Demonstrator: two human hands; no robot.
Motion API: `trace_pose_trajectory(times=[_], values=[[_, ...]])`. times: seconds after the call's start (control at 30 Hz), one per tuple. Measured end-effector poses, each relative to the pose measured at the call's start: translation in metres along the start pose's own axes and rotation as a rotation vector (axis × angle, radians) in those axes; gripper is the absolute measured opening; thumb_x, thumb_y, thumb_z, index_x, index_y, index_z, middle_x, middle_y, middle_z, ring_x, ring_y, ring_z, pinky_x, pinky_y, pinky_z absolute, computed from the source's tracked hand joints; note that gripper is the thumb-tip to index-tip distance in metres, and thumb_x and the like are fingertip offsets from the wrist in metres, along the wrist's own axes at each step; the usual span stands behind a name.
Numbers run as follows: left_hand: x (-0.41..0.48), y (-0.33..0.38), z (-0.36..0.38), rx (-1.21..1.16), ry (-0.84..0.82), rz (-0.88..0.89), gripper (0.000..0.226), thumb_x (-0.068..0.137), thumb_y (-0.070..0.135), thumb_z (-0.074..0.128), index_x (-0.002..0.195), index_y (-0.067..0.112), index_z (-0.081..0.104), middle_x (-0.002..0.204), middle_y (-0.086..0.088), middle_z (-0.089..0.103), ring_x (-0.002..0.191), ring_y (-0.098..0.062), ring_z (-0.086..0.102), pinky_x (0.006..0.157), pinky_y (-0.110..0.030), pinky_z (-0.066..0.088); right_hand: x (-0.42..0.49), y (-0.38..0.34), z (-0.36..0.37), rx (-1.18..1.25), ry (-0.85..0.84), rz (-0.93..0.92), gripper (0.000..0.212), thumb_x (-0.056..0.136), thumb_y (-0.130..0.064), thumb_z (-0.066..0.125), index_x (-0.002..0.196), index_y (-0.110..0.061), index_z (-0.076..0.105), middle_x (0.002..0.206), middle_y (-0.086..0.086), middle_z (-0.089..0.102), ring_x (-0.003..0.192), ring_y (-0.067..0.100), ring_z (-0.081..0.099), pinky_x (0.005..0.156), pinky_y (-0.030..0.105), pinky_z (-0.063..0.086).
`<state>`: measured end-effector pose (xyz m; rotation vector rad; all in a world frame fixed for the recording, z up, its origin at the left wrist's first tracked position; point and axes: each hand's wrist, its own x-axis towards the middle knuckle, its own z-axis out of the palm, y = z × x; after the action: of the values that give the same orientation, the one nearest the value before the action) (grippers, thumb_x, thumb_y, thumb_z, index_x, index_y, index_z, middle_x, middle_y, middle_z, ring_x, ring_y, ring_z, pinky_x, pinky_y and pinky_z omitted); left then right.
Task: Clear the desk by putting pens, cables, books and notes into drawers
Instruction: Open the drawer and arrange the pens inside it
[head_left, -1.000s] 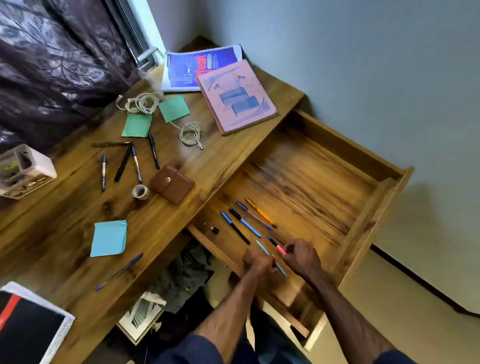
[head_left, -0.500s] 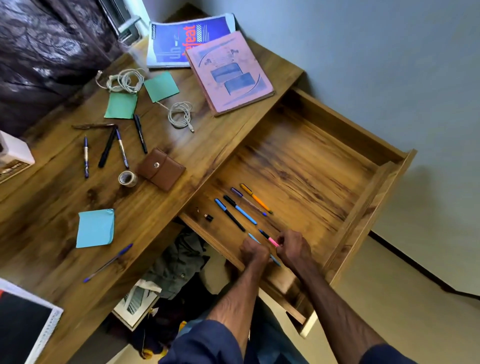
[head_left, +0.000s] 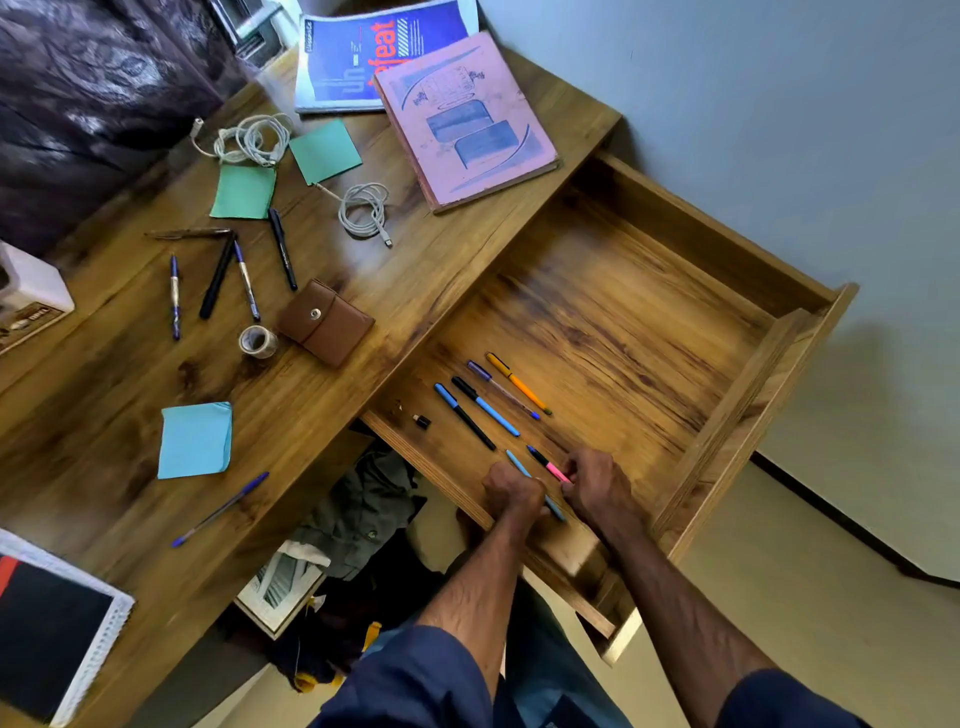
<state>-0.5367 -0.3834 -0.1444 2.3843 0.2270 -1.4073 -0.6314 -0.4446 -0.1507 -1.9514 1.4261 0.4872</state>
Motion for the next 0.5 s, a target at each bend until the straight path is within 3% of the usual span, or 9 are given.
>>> trace_pose_trajectory(times=[0.23,0.37,0.5], values=[[-0.0004,0.0004,0.0018,-0.025,0.01,-0.011,0.037,0.082,0.011,0.082,0.115,0.001,0.067,0.104,-0.015,0.076,0.084,-0.025,0.078,0.05,-0.026,0.06,0.0003,0.0022,0.0,-0.006,-0.003,-0.042,0.019,0.089,-0.016,0.072,0.107,-0.02,0.07,0.102,0.001,0.073,0.094,0.019,0.07,0.085,0.039,0.061],[-0.0003,-0.0003,0.0046,-0.05,0.001,-0.017,0.035,0.083,0.009,0.081,0.113,-0.001,0.069,0.105,-0.016,0.076,0.086,-0.027,0.078,0.041,-0.024,0.056,0.0013,0.0042,0.0006,-0.032,0.003,-0.067,0.02,0.089,-0.017,0.073,0.109,-0.018,0.071,0.102,0.001,0.073,0.093,0.019,0.071,0.084,0.039,0.061],[0.003,-0.0015,0.0076,-0.045,0.009,-0.024,0.033,0.082,0.011,0.082,0.11,0.0,0.068,0.104,-0.017,0.076,0.086,-0.027,0.078,0.055,-0.032,0.063,0.0024,0.0041,0.0008,-0.04,-0.007,-0.077,0.019,0.089,-0.019,0.073,0.108,-0.019,0.071,0.101,0.001,0.073,0.093,0.019,0.07,0.084,0.04,0.061]])
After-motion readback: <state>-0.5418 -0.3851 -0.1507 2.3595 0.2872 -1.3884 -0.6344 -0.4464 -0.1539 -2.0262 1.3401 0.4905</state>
